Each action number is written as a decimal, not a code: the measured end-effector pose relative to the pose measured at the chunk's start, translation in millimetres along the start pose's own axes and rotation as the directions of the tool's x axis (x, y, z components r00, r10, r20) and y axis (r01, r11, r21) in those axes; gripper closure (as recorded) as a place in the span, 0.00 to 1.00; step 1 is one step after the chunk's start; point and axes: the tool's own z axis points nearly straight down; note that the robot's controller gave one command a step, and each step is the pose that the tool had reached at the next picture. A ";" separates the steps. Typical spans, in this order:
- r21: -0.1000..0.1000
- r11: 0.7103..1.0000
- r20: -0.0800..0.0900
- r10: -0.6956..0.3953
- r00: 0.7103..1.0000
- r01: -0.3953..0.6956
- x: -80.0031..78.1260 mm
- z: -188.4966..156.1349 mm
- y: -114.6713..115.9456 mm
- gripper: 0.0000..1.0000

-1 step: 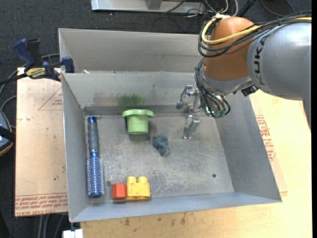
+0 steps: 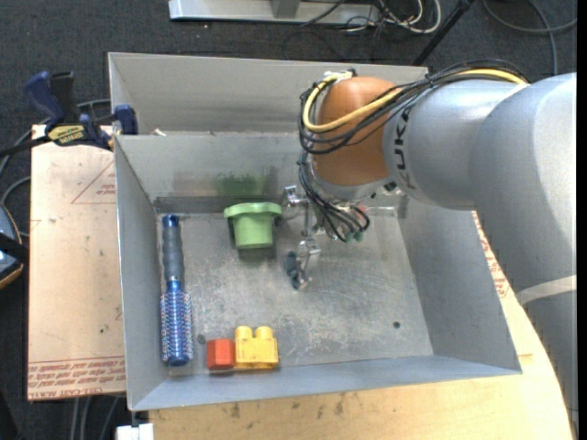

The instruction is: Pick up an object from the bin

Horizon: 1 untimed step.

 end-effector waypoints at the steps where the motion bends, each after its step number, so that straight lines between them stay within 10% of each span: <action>1: -0.003 1.000 0.004 0.003 1.000 -0.003 -1.2 -2.9 0.3 1.00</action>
Offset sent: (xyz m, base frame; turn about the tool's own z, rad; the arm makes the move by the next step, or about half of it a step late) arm 0.0000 0.0000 0.0000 0.0000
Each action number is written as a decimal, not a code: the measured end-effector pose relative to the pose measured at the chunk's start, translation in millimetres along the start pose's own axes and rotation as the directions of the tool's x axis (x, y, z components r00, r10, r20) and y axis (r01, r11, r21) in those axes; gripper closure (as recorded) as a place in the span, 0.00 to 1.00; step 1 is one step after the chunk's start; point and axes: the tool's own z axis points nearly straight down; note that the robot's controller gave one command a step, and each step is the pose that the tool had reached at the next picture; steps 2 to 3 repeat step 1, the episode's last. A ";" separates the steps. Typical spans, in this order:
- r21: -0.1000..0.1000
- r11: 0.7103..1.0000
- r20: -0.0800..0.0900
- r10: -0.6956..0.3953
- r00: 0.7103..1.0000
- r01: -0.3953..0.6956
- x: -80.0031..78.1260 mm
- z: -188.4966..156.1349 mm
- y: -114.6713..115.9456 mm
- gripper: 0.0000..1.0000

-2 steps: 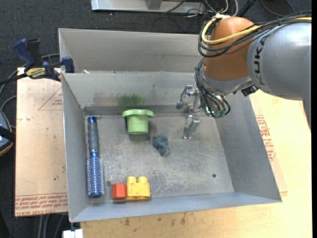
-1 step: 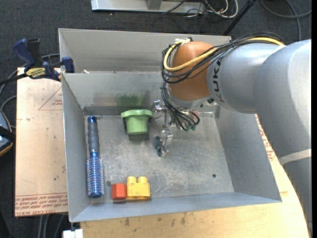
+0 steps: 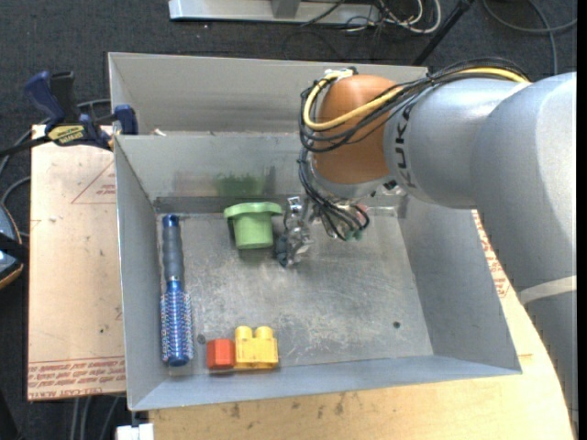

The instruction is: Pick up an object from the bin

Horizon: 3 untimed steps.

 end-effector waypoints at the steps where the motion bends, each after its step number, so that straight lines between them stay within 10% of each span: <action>1: 0.001 0.992 0.002 -0.127 0.992 0.127 9.3 -161.3 -4.1 1.00; 3: 0.001 0.992 0.002 -0.127 0.992 0.127 9.3 -161.3 -4.1 1.00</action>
Offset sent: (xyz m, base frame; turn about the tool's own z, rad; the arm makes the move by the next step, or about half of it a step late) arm -0.0122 -0.0069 0.1555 -0.1305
